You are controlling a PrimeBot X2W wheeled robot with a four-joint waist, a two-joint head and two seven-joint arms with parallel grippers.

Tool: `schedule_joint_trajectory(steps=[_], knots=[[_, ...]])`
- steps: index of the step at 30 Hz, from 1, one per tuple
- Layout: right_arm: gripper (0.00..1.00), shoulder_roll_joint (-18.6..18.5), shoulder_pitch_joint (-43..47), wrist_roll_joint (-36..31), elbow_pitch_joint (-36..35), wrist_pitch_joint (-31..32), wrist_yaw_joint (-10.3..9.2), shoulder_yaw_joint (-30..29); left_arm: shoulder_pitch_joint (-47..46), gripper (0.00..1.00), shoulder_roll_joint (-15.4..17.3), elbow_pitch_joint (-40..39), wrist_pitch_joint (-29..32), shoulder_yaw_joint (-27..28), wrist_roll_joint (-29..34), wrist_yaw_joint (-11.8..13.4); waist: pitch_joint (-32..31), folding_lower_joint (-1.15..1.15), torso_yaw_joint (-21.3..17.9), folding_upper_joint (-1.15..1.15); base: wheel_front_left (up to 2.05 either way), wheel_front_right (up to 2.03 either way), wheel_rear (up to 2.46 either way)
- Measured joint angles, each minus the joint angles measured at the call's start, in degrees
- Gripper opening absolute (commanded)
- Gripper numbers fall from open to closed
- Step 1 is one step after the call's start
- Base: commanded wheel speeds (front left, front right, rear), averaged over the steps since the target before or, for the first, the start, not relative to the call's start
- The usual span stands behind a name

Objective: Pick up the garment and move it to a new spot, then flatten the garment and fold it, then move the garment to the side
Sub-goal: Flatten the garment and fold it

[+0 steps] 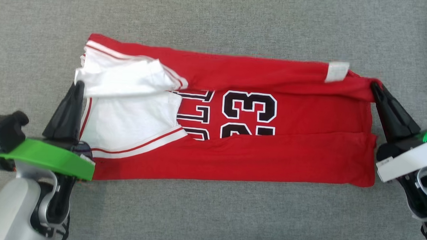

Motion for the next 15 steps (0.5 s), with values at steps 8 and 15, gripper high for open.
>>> schedule_joint_trajectory(steps=[8,15], knots=[[0.09,2.1,7.2,0.3,-0.8,-0.3,0.00,-2.0,6.9,0.01,-0.2,-1.3,0.5,0.5,-3.3,1.5,-1.8,0.00,0.3,0.00,0.00,0.00,0.00],[1.00,3.8,11.7,-1.6,-2.0,-0.4,-0.02,-4.3,10.4,1.00,-0.5,0.4,0.4,-0.6,-2.9,3.1,-3.8,0.00,-0.1,0.00,0.00,0.00,0.00]])
